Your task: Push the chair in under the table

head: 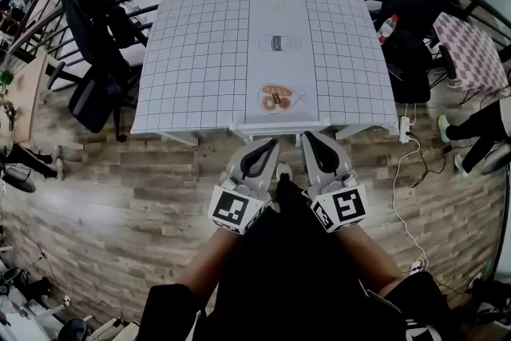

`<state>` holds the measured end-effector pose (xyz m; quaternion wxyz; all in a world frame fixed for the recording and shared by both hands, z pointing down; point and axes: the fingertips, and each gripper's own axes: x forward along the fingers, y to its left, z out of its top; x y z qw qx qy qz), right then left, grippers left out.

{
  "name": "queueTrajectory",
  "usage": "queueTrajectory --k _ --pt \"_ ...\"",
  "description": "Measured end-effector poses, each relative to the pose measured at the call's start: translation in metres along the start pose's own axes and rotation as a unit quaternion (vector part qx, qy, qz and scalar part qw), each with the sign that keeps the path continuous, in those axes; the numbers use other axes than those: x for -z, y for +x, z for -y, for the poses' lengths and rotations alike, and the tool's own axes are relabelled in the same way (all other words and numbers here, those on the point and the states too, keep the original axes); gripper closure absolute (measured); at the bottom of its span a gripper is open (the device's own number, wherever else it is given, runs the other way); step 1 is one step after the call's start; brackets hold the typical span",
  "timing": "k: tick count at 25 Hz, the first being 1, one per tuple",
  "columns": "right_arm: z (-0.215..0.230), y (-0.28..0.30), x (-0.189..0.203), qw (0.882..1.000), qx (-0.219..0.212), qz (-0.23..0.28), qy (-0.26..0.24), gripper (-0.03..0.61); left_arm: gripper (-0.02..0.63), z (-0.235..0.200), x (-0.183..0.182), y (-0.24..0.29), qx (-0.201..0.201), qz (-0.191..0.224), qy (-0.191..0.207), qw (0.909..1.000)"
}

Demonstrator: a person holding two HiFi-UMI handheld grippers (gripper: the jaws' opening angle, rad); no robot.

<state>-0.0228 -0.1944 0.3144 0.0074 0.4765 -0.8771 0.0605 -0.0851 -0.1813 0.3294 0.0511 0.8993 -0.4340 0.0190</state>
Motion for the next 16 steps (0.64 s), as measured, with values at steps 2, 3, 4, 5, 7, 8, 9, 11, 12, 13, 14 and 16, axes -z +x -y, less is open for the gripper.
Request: queueTrajectory --k 2,3,4,5,7,8,9,11,12,13,14,16 --pt "-0.002 -0.003 -0.002 1.000 0.003 0.002 0.000 0.581 0.603 0.004 -0.001 -0.003 0.001 0.001 -0.001 1.0000" --pt "-0.003 -0.005 -0.004 1.000 0.006 0.003 -0.003 0.581 0.603 0.006 -0.003 -0.004 0.001 0.003 -0.002 1.0000" --pt "-0.003 -0.007 -0.005 1.000 0.008 0.004 -0.007 0.581 0.603 0.008 -0.003 -0.004 0.002 0.005 -0.001 1.0000" --pt "-0.003 -0.009 -0.006 1.000 0.011 0.006 -0.010 0.581 0.603 0.010 -0.004 -0.005 0.003 0.006 0.002 1.0000" --pt "-0.006 -0.012 -0.008 1.000 0.013 0.008 -0.013 0.581 0.603 0.014 -0.003 -0.006 0.004 0.009 0.007 0.9999" --pt "-0.008 -0.014 -0.008 1.000 0.013 0.009 -0.014 0.581 0.603 0.016 -0.004 -0.007 0.004 0.011 0.006 0.9999" --pt "-0.011 -0.015 -0.009 1.000 0.013 0.011 -0.014 0.581 0.603 0.018 -0.006 -0.009 0.004 0.013 0.004 0.9999" --pt "-0.016 -0.017 -0.010 1.000 0.013 0.015 -0.016 0.581 0.603 0.021 -0.007 -0.013 0.003 0.012 0.001 0.9999" --pt "-0.019 -0.018 -0.010 1.000 0.012 0.017 -0.018 0.581 0.603 0.023 -0.006 -0.014 0.003 0.012 0.002 0.9999" --pt "-0.021 -0.020 -0.008 1.000 0.012 0.018 -0.020 0.581 0.603 0.025 -0.004 -0.017 0.003 0.012 0.004 0.9999" --pt "-0.024 -0.023 -0.006 1.000 0.011 0.020 -0.021 0.581 0.603 0.029 -0.001 -0.020 0.004 0.013 0.006 0.9999" --pt "-0.031 -0.030 0.000 0.999 0.011 0.026 -0.023 0.581 0.603 0.036 0.007 -0.028 0.007 0.014 0.009 0.9998"
